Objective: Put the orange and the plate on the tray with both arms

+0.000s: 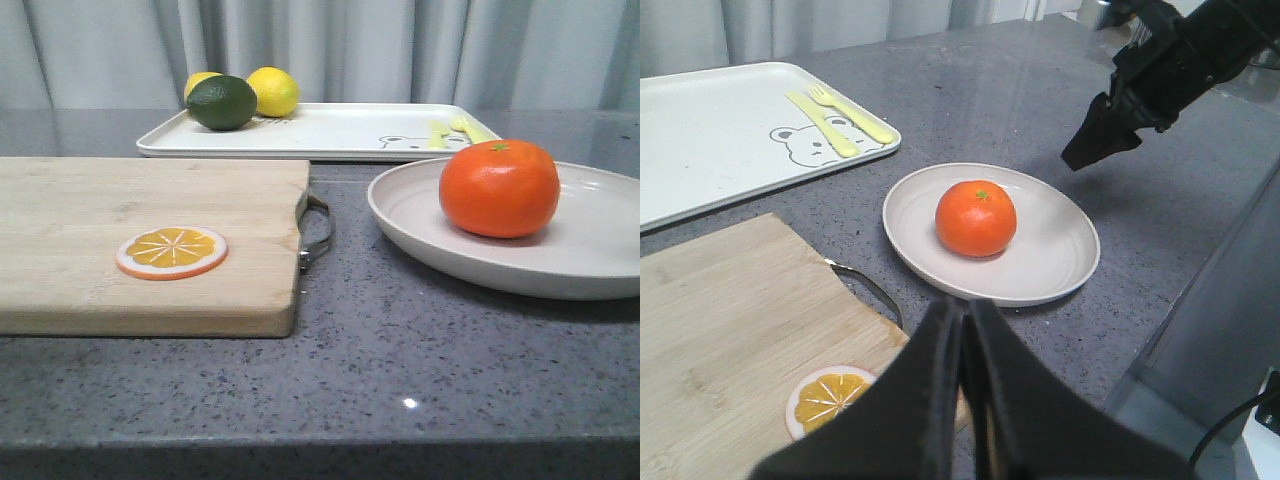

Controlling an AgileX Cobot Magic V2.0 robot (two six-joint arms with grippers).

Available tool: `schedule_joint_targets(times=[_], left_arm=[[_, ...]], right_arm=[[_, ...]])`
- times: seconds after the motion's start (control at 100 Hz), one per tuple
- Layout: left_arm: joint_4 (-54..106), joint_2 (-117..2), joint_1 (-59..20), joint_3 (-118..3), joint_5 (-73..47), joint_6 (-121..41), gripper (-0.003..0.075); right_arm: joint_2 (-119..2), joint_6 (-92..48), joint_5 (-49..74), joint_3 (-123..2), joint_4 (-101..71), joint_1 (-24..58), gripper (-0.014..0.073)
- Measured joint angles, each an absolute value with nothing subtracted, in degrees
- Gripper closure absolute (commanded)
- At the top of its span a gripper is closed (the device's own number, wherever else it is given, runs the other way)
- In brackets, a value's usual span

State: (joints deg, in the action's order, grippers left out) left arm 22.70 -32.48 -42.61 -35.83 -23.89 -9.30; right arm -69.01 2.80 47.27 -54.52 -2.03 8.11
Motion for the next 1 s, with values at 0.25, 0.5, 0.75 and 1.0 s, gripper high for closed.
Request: schedule_joint_targets(times=[0.25, 0.5, 0.75, 1.0], left_arm=[[22.58, -32.48, -42.61, -35.83, -23.36, -9.30, 0.0741], [22.58, -32.48, -42.61, -35.83, -23.36, -9.30, 0.0741], [22.58, -32.33, -42.61, -35.83, -23.26, -9.33, 0.0741], [22.58, -32.33, -42.61, -35.83, -23.26, -9.33, 0.0741]], right_arm=[[-76.84, 2.80, 49.71, -58.40, -4.01, 8.20, 0.0158], [-81.43, 2.80, 50.10, -59.50, -5.07, 8.20, 0.0243], [-82.60, 2.80, 49.99, -59.50, -5.87, 8.20, 0.0454], [-83.28, 3.01, 49.87, -59.50, -6.04, 8.20, 0.0558]])
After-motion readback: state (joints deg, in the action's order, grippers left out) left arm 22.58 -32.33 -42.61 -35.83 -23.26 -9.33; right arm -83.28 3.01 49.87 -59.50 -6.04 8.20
